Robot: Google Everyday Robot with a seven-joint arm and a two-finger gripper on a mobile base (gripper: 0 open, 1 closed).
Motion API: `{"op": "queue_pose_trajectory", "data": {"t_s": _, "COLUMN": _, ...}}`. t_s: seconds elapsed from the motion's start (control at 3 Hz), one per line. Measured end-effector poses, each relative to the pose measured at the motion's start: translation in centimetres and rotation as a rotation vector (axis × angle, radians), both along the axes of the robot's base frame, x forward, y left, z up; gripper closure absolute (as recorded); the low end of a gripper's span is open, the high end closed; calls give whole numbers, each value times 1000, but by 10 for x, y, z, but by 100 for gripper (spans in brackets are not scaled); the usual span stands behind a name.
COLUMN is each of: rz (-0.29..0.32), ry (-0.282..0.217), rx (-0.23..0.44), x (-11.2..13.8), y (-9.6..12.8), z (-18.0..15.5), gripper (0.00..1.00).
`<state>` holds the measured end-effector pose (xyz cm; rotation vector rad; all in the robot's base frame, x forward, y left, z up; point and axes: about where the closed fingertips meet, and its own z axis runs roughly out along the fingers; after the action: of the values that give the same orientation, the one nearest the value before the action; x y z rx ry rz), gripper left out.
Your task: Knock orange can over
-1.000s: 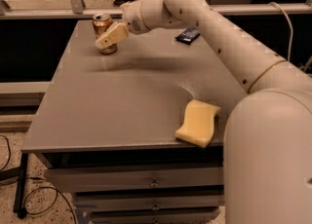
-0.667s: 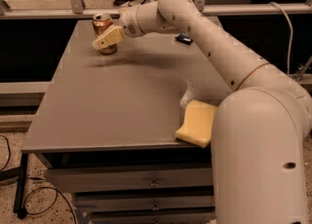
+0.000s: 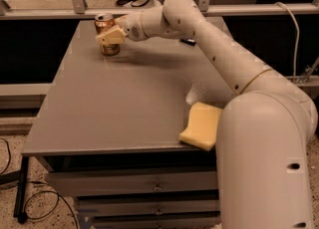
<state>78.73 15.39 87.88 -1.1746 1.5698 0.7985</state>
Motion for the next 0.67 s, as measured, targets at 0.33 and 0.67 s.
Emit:
{"op": "queue_pose_trajectory", "data": {"t_s": 0.33, "rz": 7, "ry": 28, "rx": 33, "x": -17, "y": -23, "z": 10, "gripper": 64}}
{"op": "queue_pose_trajectory", "data": {"t_s": 0.67, "rz": 18, "ry": 9, "rx": -2, "x": -29, "y": -57, "z": 36, "gripper": 88}}
